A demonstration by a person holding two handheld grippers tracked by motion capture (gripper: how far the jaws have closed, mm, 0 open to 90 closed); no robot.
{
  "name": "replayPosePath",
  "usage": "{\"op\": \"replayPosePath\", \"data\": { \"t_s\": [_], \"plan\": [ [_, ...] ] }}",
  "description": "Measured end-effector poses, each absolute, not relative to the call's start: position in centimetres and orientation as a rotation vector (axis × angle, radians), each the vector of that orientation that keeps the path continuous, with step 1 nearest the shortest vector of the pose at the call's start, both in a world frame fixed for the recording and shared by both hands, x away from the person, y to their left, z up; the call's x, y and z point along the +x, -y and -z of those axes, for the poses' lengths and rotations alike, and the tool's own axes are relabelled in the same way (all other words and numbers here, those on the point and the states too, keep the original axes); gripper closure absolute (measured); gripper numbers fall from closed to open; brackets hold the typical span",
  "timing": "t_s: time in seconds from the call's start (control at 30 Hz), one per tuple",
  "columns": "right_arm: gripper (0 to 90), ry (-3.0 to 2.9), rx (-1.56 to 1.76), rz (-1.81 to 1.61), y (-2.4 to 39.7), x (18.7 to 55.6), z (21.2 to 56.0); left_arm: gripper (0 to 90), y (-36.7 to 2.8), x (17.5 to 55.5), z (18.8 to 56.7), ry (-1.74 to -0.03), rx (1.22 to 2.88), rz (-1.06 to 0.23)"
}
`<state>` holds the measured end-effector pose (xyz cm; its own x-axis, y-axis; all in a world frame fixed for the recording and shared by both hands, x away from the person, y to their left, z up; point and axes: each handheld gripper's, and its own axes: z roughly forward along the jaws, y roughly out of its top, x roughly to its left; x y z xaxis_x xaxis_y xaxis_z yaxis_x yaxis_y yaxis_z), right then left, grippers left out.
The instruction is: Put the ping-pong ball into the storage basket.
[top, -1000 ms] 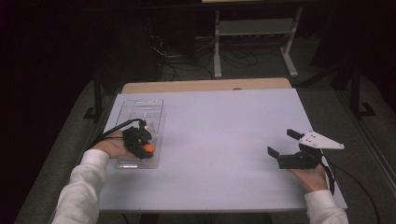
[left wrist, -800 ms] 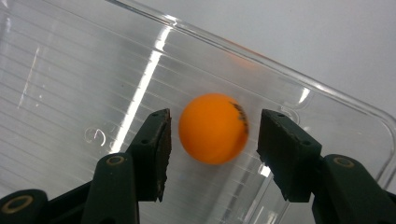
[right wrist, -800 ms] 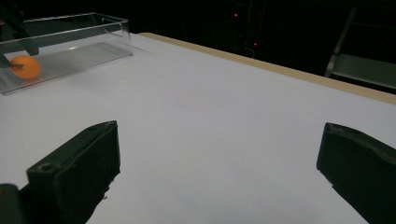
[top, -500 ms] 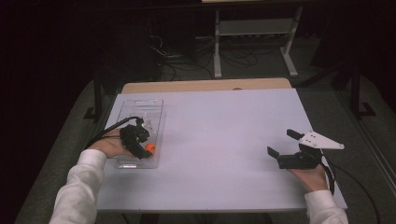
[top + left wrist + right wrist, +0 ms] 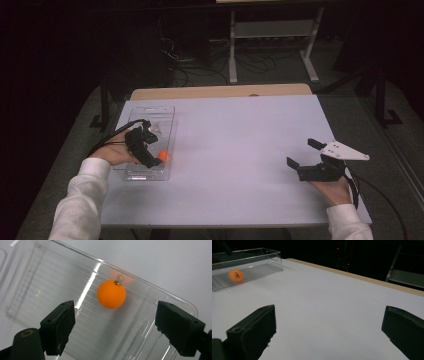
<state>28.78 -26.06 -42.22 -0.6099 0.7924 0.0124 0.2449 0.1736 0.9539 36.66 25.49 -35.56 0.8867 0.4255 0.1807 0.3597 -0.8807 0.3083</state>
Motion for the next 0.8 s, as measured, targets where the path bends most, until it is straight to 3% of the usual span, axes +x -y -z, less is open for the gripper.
{"op": "replayPosePath", "data": {
  "t_s": [0.8],
  "plan": [
    [0.0, -1.947, 0.976, -1.458, 26.1, 28.5, 42.1, 0.0, -26.5, 35.3, 32.1, -0.625, 2.649, -0.4]
  ]
}}
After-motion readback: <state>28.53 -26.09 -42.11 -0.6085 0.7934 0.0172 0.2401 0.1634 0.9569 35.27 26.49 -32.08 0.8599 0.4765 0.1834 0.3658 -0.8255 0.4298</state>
